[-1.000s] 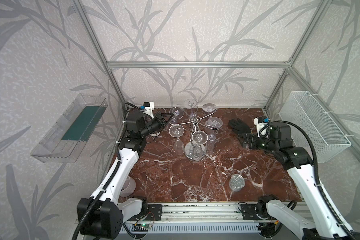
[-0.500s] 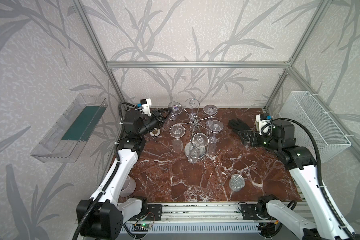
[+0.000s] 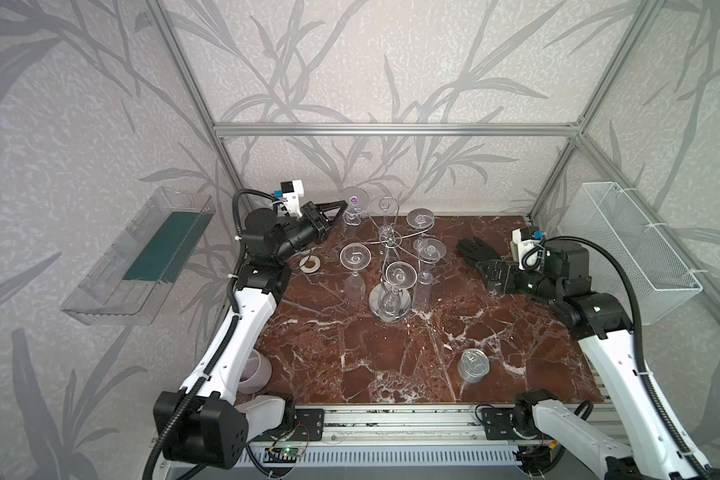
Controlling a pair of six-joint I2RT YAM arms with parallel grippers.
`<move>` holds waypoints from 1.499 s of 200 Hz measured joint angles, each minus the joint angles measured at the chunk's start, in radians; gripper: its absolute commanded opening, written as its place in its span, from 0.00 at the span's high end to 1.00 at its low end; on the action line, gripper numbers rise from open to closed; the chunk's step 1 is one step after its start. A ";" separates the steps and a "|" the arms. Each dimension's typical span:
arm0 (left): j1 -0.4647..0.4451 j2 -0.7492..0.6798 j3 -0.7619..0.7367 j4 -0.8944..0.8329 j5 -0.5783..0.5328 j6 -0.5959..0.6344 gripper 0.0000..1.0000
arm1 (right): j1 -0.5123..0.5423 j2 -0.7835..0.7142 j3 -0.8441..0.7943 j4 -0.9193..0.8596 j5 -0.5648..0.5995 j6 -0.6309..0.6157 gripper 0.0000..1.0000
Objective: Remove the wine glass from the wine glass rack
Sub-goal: 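Lift the flute glass off its rack hook with the left gripper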
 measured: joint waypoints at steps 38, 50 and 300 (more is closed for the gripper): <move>-0.016 0.037 0.000 0.005 0.011 0.000 1.00 | 0.000 0.000 0.000 0.003 0.000 0.011 0.01; -0.017 0.040 0.000 0.007 0.014 -0.001 1.00 | 0.000 0.000 0.000 0.004 0.000 0.015 0.01; -0.083 -0.069 -0.111 -0.039 0.034 -0.005 1.00 | 0.000 0.013 -0.013 0.025 -0.013 0.021 0.01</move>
